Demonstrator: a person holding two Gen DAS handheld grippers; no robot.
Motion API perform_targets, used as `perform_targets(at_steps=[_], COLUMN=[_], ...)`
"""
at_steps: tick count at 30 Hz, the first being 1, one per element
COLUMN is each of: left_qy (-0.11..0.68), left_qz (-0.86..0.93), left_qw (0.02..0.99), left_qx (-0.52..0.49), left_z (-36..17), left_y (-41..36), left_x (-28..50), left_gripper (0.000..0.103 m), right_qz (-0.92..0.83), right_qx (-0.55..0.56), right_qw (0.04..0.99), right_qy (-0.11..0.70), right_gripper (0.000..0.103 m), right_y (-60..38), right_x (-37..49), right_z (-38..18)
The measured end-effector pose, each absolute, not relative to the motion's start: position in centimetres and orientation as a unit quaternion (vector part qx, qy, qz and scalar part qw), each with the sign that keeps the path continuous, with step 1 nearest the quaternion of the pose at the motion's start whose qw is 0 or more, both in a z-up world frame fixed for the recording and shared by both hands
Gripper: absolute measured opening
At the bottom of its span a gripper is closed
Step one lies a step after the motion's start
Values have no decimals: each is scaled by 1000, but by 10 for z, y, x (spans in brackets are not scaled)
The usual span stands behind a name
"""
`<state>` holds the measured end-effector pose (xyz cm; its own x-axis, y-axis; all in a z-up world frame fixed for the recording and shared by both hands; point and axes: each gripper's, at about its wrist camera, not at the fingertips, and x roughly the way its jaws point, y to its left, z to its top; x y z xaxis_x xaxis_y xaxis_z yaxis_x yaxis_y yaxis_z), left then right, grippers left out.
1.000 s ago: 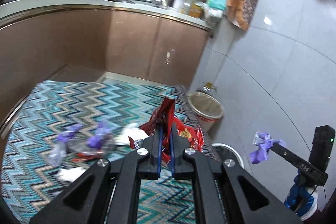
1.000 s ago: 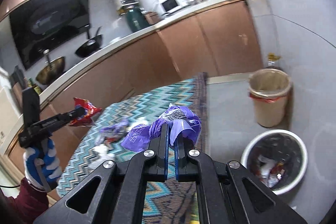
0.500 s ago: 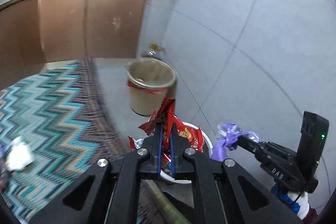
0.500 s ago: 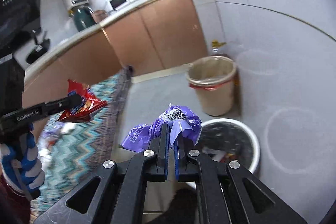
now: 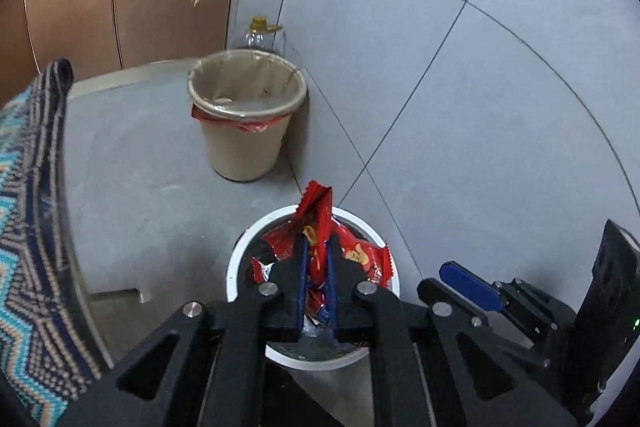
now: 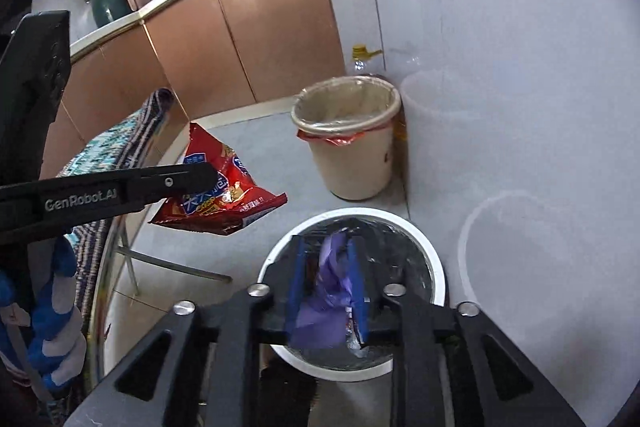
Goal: Collect trash
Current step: 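Carry both bags to the black bin and open both grippers over it, then move both tools back above the table toward the remaining tissues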
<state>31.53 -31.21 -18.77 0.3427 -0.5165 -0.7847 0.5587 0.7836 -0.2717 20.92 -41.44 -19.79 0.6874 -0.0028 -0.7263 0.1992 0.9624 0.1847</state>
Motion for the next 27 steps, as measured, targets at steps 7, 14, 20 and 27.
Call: perform_targets(at_steps=[7,14,20,27], left_qy=[471,452,410,340], left_qz=[-338,-350,-354,-326], left_qw=[815,821,840,882], left_qx=[13,6,-3,-10], left_z=[-184,-157,-117,-65], left_y=[-308,-295,-268,-211], left_x=[316,303,279,242], left_gripper=[9,32,33,33], right_qz=[-60,-60,-52,-23], right_qx=[122,109,99,87], right_qw=[912,924,936,954], right_qy=[386,360,335,287], right_gripper=[32,36,40,44], right_y=[-411,-396,-378,-350], right_x=[201,182,161,136], right_z=[-192,-161,-128,-79])
